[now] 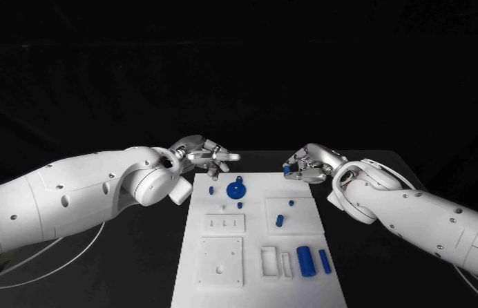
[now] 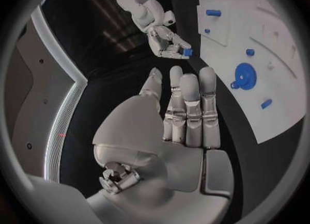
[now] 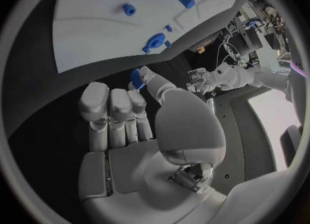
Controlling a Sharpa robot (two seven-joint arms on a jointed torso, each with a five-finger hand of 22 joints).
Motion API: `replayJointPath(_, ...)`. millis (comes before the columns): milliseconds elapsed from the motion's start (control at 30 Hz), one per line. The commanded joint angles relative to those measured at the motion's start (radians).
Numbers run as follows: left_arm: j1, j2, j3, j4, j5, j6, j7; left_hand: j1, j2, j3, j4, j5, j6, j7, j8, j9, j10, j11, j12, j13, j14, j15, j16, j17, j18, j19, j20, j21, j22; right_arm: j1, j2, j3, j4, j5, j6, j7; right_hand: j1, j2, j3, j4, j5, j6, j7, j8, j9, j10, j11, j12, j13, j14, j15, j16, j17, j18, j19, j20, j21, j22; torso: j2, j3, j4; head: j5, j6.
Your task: Assemble the parts on the task board
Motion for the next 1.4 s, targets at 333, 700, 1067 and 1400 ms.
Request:
replayJointPath(333,0.008,0.080,-0.002,-0.035,-0.073,0.044,-0.247,-0.075,0.006,0.027,0.055,0.007,0.087,-0.022,0.002,0.009,0.036,-0.007,-0.005,0.021,0.006,-0.001,-0.018,0.018,-0.010,-0.008,-0.004,-0.009,0.032,0.002,0.048,-0.003,0.076,-0.108,0.011,-0.146,-0.002,-0.016,0.015,0.008,0.013,-0.004,0.002,0.004,0.001,0.001,-0.006,-0.002,0.002,0.001,-0.006,0.005,0.003,-0.006,0.004,-0.002,-0.004,0.121,-0.014,0.0007,0.0045,0.007,-0.007)
replayJointPath(700,0.008,0.136,-0.003,-0.066,-0.130,0.043,-0.374,-0.130,-0.027,0.048,0.156,-0.003,0.065,-0.018,0.005,0.023,0.036,0.001,-0.042,0.010,0.009,0.005,-0.061,0.016,-0.010,-0.001,0.003,-0.050,0.042,0.001,0.081,-0.008,0.117,-0.154,0.023,-0.179,0.000,-0.014,0.020,0.008,0.001,-0.005,0.003,0.004,0.001,0.001,-0.006,-0.003,0.001,0.001,-0.006,0.004,0.003,-0.006,0.005,-0.002,-0.002,0.121,-0.011,-0.0010,0.0051,0.011,-0.012)
replayJointPath(1067,0.008,0.166,-0.004,-0.078,-0.160,0.046,-0.404,-0.147,-0.054,0.088,0.158,0.030,0.098,-0.041,0.004,0.284,0.035,-0.012,-0.011,0.048,0.016,-0.005,-0.031,0.042,-0.017,0.012,-0.008,-0.068,0.109,0.001,0.096,-0.013,0.148,-0.169,0.029,-0.189,-0.001,-0.015,0.021,0.007,0.007,-0.008,0.003,0.003,0.001,0.002,-0.006,-0.002,0.002,0.002,-0.006,0.005,0.004,-0.006,0.006,-0.002,-0.001,0.122,-0.011,-0.0010,0.0050,0.009,-0.016)
replayJointPath(1400,0.007,0.185,-0.011,-0.092,-0.185,0.035,-0.402,-0.148,-0.073,0.099,0.167,0.033,0.097,-0.057,0.003,0.559,0.023,-0.019,0.028,0.077,0.000,-0.010,0.015,0.037,-0.022,0.023,-0.013,-0.106,0.178,0.001,0.103,-0.019,0.162,-0.174,0.056,-0.192,0.000,-0.017,0.020,0.006,0.008,-0.009,0.004,0.004,0.001,0.003,-0.006,-0.001,0.003,0.002,-0.006,0.004,0.003,-0.006,0.007,-0.002,0.001,0.122,-0.010,-0.0017,0.0035,0.008,-0.018)
